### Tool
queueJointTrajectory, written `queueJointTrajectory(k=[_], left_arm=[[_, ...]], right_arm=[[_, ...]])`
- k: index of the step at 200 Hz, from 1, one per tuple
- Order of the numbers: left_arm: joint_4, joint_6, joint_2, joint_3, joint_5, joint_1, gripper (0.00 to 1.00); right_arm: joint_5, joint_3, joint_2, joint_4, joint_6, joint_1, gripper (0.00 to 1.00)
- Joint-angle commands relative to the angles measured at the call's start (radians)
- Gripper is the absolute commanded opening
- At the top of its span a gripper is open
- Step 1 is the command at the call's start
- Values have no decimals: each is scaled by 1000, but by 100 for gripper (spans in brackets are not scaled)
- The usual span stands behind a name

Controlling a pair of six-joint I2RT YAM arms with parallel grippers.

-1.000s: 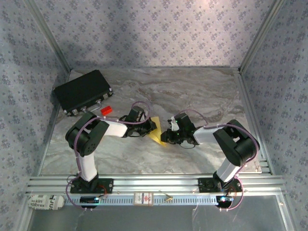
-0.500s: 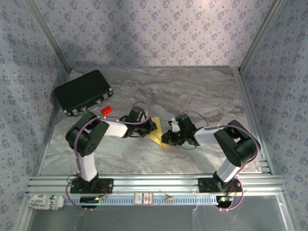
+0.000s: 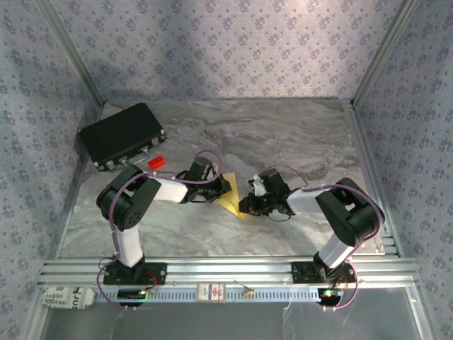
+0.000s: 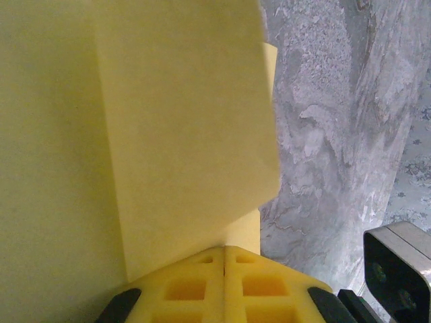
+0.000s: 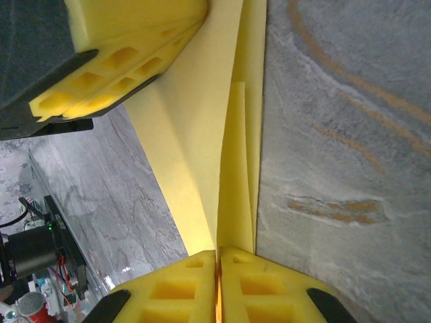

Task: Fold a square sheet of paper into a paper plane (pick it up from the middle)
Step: Fourth fold the wing at the center of the table.

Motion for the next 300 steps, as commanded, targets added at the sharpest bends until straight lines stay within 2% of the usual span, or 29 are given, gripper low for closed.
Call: queueJointTrajectory(k=[1,37,76,129,175,189,216,252,281,300], left_arm=[[-33,7,24,-19,-18,-1,6],[-34,7,23,-19,-18,-1,6],[-33,7,22,-19,-19,-1,6],[-30,5,25,-19,-18,-1,5],[-29,5,24,-21,-18,-2,6],[-28,4,23,-22,-18,-1,6],[-28,2,22,-23,-19,-1,5],[-28,1,22,-23,-18,-2,6],[-24,-1,22,-25,-19,-1,6],[-23,-1,21,-28,-18,-1,5]], right_arm=[[-26,-26,-19,-95,-23,-1,12],[-20,-28,-31,-132,-44,-2,12],[-15,-37,-25,-137,-46,-2,4],[-8,-39,-57,-172,-64,-1,13],[-7,-49,-46,-195,-77,-1,2],[-7,-50,-40,-192,-76,-1,2],[-5,-51,-54,-198,-76,-1,8],[-8,-51,-83,-216,-76,-1,10],[-20,-58,-72,-222,-77,-1,1],[-11,-61,-63,-226,-77,-1,2]])
